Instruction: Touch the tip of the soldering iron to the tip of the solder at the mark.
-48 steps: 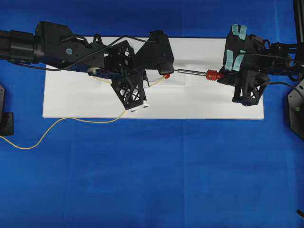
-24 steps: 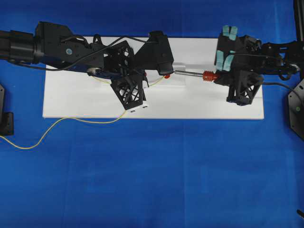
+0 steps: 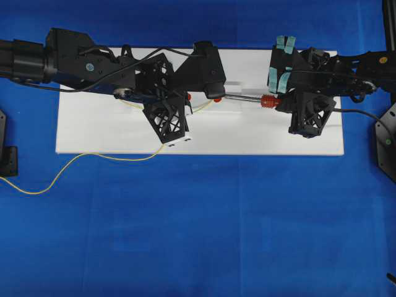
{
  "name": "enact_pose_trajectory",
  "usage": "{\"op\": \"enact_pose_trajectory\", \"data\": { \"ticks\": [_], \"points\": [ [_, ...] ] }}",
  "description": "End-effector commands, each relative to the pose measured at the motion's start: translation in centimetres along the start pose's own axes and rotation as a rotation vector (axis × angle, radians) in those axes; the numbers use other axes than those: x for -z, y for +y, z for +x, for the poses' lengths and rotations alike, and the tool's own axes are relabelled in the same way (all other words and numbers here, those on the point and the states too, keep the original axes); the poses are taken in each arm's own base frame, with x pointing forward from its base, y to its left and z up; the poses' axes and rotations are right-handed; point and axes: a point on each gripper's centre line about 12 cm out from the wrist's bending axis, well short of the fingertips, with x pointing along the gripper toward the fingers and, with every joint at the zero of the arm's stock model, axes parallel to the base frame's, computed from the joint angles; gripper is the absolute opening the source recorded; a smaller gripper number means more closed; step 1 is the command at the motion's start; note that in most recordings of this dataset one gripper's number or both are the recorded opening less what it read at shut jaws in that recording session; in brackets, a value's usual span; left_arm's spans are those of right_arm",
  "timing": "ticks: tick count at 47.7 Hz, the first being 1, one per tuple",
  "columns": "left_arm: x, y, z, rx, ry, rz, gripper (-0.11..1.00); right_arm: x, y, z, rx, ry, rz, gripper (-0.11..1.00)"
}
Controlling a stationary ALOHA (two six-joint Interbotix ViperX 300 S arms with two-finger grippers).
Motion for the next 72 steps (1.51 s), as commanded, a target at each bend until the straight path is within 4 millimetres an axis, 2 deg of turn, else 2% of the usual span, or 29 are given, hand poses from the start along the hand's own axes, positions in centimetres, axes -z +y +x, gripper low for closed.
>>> {"op": "enact_pose_trajectory", "data": {
  "ticks": [1, 72],
  "points": [
    [-0.9, -0.18, -0.82, 0.004, -0.032, 0.005, 0.02, -1.02, 0.02, -0.46, -0.001, -0.029, 0.003, 0.06],
    [-0.95, -0.18, -0.9, 0.003, -0.023, 0.009, 0.02, -1.3, 0.57, -0.69, -0.012, -0.009, 0.006, 0.06]
  ]
}}
